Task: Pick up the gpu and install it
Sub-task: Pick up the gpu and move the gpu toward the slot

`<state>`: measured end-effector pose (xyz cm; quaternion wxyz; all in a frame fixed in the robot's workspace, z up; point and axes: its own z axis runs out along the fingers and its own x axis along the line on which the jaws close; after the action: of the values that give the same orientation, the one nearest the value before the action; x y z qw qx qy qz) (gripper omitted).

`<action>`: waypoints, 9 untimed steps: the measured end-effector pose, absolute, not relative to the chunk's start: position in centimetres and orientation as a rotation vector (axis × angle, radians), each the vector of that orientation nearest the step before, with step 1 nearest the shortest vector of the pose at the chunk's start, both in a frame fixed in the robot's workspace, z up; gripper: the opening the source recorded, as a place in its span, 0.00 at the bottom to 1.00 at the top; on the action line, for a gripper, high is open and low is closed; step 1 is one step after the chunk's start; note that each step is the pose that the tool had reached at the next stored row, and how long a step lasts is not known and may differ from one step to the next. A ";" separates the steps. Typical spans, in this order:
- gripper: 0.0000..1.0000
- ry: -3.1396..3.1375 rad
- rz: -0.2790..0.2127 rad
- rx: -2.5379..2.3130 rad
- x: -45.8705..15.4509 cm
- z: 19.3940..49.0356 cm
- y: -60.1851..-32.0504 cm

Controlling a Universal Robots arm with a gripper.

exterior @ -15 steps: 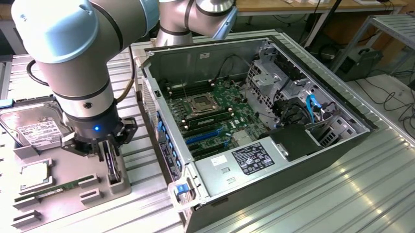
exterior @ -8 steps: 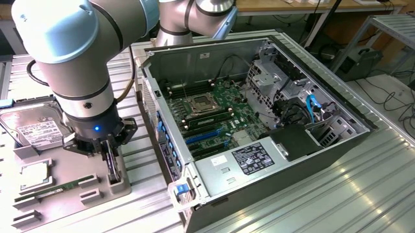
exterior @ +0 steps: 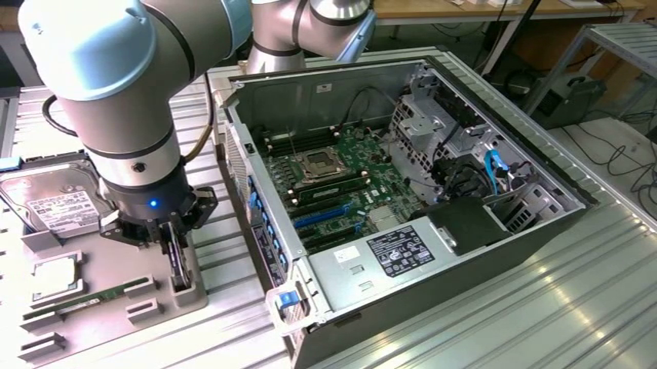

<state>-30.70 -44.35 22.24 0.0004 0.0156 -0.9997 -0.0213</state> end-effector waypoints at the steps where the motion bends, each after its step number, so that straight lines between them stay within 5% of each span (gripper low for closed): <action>1: 0.27 -3.140 -0.067 0.049 -30.7 22.2 -44.4; 3: 0.27 -3.140 -0.067 0.049 -30.7 22.3 -44.4; 9: 0.27 -3.140 -0.067 0.049 -30.7 28.9 -44.4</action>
<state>-30.71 -44.35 28.95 0.0004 0.0156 -0.9997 -0.0213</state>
